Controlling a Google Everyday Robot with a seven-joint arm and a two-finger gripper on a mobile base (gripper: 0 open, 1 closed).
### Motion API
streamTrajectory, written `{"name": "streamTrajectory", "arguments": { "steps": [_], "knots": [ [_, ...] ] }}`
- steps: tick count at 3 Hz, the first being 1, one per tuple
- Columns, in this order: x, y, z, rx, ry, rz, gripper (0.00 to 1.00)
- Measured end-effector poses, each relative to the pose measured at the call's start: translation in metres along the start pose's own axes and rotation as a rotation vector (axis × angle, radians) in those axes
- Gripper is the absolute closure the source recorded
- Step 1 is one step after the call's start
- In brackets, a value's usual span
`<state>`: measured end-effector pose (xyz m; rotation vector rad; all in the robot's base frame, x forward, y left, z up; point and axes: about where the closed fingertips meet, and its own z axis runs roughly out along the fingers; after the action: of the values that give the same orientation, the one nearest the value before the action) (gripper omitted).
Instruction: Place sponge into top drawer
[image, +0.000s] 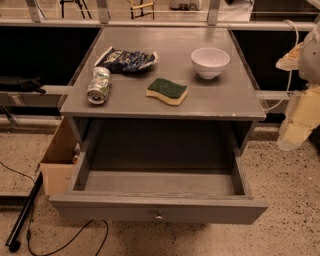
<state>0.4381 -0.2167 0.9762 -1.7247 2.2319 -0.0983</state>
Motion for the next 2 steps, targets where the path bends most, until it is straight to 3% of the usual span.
{"name": "streamTrajectory", "arguments": {
  "steps": [2],
  "knots": [
    [-0.0018, 0.0012, -0.0011, 0.018, 0.004, -0.012, 0.00]
  ]
}}
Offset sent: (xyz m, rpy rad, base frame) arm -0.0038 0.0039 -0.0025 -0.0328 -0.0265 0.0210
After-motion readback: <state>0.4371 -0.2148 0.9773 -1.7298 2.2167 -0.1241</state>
